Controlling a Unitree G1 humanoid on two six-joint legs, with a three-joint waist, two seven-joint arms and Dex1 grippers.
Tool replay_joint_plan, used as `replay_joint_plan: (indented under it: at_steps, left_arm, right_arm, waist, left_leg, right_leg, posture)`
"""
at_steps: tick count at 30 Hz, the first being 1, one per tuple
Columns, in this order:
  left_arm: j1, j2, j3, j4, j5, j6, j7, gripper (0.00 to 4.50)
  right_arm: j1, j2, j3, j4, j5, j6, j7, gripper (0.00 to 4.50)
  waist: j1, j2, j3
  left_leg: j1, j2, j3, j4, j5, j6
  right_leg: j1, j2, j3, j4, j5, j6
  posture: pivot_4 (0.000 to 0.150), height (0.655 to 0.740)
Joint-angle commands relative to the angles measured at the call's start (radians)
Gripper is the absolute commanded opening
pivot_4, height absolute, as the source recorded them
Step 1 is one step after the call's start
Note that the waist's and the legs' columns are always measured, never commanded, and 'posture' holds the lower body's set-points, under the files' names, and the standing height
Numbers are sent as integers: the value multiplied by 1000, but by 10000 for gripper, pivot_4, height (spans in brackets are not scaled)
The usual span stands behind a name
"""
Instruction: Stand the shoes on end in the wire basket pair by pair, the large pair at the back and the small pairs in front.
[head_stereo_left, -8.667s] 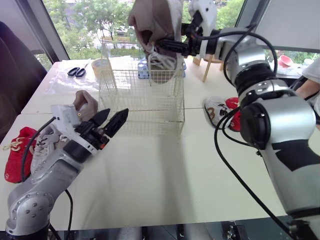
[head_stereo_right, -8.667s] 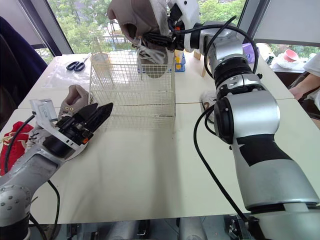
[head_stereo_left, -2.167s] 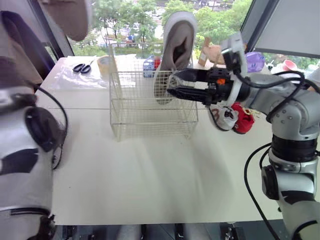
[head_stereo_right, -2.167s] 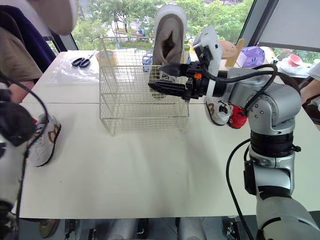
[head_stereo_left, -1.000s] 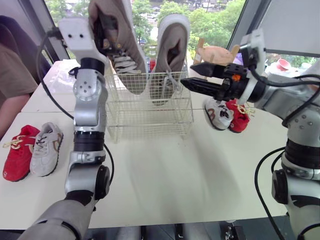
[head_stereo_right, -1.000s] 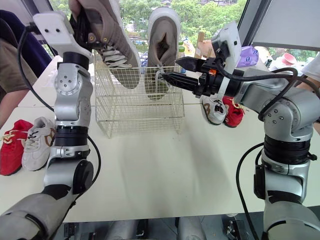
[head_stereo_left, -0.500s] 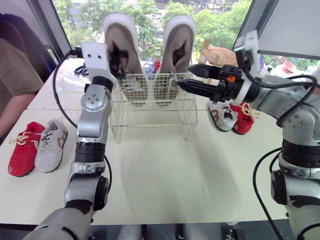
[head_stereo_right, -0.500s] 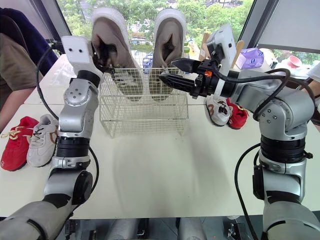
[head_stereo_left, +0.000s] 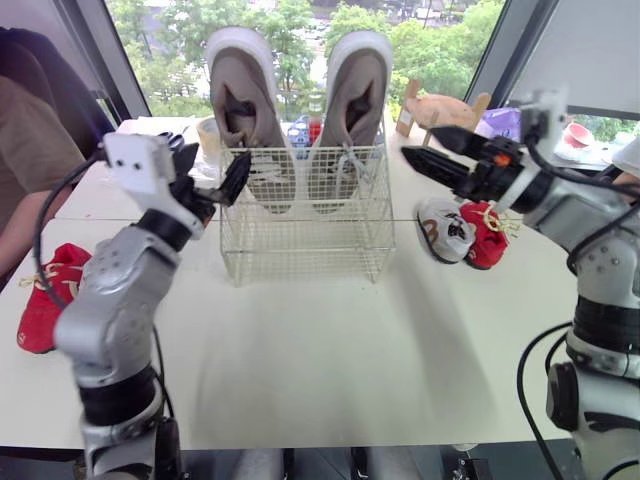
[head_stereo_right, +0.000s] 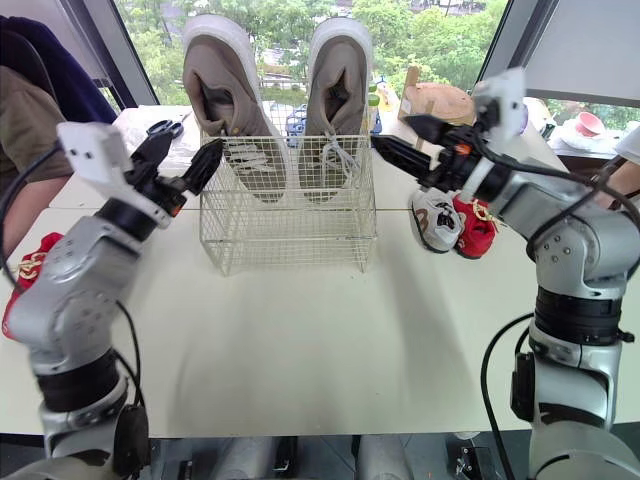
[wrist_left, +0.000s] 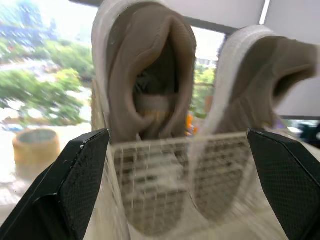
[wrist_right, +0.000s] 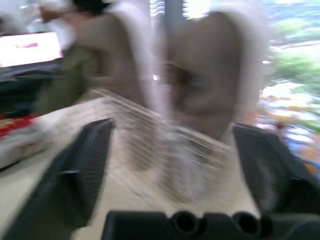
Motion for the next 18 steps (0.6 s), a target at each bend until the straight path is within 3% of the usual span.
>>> replay_joint_plan:
  at_steps: [1, 5, 8, 18]
  left_arm:
    - [41, 0, 12, -57, -210, 77, -14, 45000]
    - [169, 25, -61, -76, -382, 156, -58, 45000]
    - [229, 60, -118, -92, -425, 163, -98, 45000]
    - [227, 97, -187, -49, -362, 73, -93, 45000]
  right_arm:
    - [67, 30, -51, 93, -146, -219, -83, 44367]
    - [163, 75, -33, 136, -228, -297, -154, 44367]
    - [216, 112, -7, 125, -263, -331, -176, 44367]
    - [292, 213, 53, 245, -347, -465, -196, 44367]
  waist:
    - [-1, 0, 0]
    - [-4, 2, 0]
    - [-9, 4, 0]
    - [-4, 6, -1]
  left_leg:
    - [0, 0, 0, 0, 0, 0]
    - [2, 0, 1, 0, 0, 0]
    - [2, 1, 1, 0, 0, 0]
    - [4, 0, 1, 0, 0, 0]
  right_leg:
    - [1, 0, 0, 0, 0, 0]
    - [1, 1, 1, 0, 0, 0]
    - [1, 2, 1, 1, -1, -2]
    - [3, 3, 1, 0, -3, -5]
  posture:
    - [1500, 7400]
    - [1500, 7400]
    - [1500, 7400]
    - [1500, 7400]
